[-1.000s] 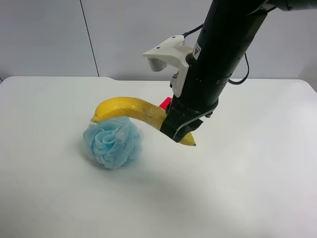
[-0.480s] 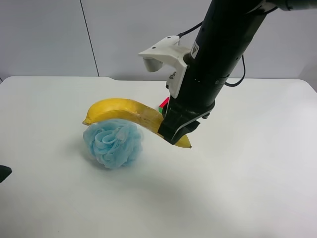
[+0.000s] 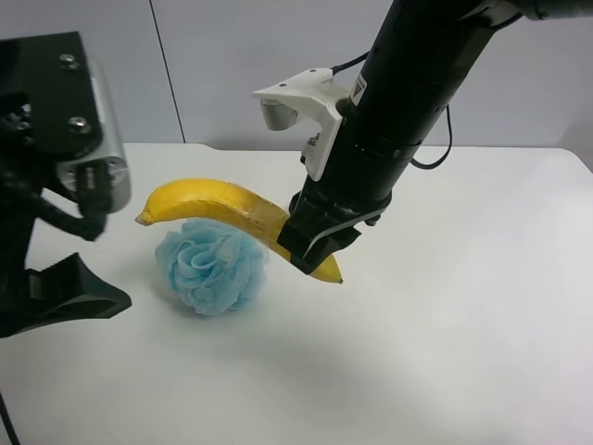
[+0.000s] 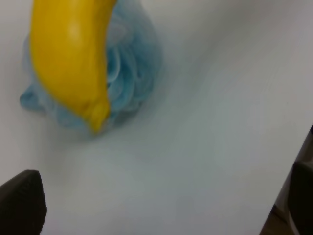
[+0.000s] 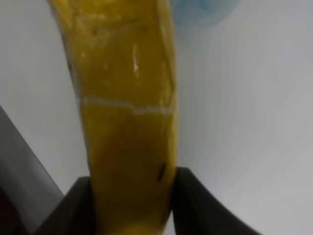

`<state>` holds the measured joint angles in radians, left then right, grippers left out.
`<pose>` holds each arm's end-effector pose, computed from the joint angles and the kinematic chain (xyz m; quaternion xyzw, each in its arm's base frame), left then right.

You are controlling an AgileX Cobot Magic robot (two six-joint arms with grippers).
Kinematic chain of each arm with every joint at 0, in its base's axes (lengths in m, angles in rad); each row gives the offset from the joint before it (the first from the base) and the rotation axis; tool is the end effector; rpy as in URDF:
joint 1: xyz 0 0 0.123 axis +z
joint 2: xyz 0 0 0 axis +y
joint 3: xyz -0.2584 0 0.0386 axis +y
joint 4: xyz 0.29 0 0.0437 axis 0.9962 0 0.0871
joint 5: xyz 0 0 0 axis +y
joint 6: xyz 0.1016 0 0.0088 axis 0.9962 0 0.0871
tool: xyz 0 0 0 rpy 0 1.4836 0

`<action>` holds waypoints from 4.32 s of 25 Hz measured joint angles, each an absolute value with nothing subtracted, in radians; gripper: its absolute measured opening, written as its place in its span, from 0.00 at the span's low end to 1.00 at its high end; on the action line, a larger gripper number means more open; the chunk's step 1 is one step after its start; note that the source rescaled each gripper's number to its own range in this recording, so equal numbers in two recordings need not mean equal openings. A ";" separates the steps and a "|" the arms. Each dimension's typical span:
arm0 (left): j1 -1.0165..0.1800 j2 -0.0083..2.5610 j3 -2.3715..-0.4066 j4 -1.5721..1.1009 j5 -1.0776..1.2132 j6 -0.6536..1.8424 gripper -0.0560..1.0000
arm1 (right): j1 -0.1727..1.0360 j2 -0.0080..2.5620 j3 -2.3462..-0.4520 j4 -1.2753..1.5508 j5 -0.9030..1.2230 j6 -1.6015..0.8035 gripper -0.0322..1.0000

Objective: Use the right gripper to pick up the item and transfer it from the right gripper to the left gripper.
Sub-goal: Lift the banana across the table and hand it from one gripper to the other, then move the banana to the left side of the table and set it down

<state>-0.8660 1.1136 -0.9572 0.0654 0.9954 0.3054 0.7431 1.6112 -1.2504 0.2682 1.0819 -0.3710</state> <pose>0.1748 -0.1969 0.2808 0.5435 0.8006 -0.0394 0.2491 0.2477 0.2600 0.2216 -0.4787 0.8626 0.1417 0.0817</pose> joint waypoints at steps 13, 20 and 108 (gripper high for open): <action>-0.873 1.315 -1.104 0.097 0.908 0.305 1.00 | 0.743 1.611 -1.250 0.275 1.079 -0.370 0.03; -0.873 1.411 -1.136 0.152 0.888 0.305 1.00 | 0.743 1.611 -1.250 0.275 1.079 -0.370 0.03; -0.873 1.462 -1.136 0.241 0.847 0.294 0.08 | 0.744 0.189 -0.542 -0.055 1.163 0.046 1.00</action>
